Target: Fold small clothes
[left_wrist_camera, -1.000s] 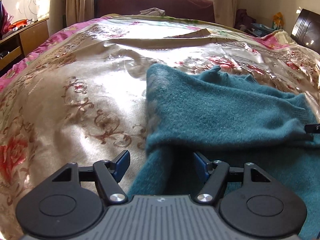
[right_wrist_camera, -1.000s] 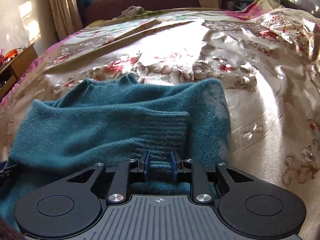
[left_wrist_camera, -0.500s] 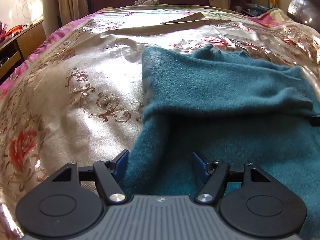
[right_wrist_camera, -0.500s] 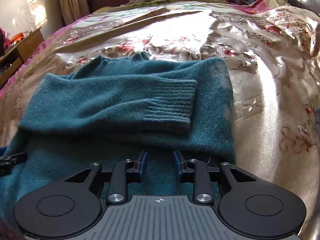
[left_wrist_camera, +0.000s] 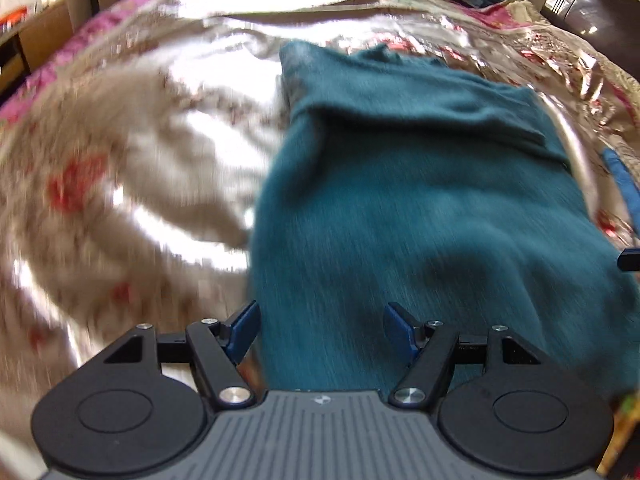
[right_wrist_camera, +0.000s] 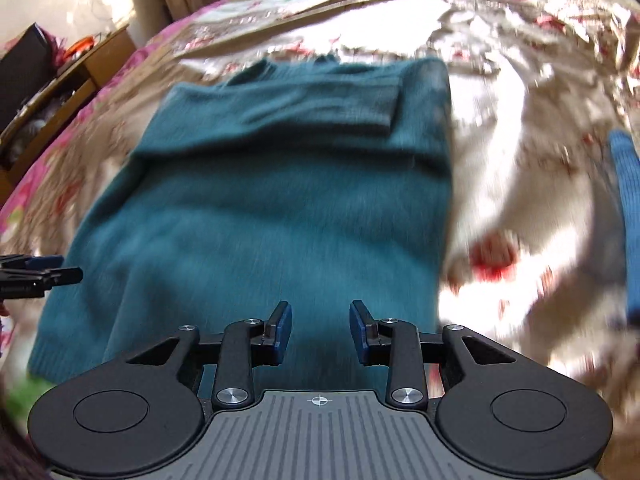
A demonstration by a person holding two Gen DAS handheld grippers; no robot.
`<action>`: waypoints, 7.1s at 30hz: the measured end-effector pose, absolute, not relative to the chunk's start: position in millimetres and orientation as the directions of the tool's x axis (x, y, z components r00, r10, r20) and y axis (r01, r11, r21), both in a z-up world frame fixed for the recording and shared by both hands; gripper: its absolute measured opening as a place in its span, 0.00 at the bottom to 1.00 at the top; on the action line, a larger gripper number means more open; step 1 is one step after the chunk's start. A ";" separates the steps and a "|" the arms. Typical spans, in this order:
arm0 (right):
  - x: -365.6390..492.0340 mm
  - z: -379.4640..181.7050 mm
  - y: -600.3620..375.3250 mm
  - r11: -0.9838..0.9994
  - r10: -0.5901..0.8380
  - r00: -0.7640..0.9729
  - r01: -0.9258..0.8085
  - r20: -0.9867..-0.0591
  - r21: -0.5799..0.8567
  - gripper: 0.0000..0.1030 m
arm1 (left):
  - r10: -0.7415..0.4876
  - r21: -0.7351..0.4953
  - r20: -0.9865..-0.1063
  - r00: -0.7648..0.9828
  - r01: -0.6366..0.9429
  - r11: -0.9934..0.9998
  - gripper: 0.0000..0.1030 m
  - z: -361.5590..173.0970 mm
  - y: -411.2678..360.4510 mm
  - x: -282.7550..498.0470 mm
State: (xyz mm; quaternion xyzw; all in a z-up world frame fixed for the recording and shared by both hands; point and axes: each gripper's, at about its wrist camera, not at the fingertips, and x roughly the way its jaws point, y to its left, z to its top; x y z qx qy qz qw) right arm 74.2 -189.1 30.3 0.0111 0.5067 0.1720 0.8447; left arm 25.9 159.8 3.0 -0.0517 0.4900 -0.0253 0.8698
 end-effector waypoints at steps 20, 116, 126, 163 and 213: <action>9.7 -9.9 -221.5 0.953 0.278 0.203 -0.179 -0.939 0.244 0.35 | -0.182 -0.170 -0.911 0.370 0.065 0.983 0.69 -12.7 140.0 -13.1; 280.8 12.4 -242.2 0.870 0.316 0.704 0.053 -0.636 0.490 0.57 | -0.182 -0.599 -0.575 0.798 -0.258 0.758 0.61 37.6 221.2 261.4; 292.3 -6.4 -233.2 0.962 0.163 0.646 0.062 -0.745 0.264 0.12 | -0.079 -0.314 -0.684 0.725 -0.194 0.929 0.62 6.6 175.2 240.0; 196.8 -45.2 -252.5 0.843 0.455 0.524 0.006 -0.720 0.537 0.73 | -0.223 -0.368 -0.748 0.625 -0.111 0.923 0.83 -33.8 186.1 184.6; 151.8 33.6 -245.6 0.970 0.242 0.643 -0.155 -0.727 0.185 0.36 | -0.189 -0.282 -0.709 0.680 -0.027 0.959 0.54 30.8 174.9 104.3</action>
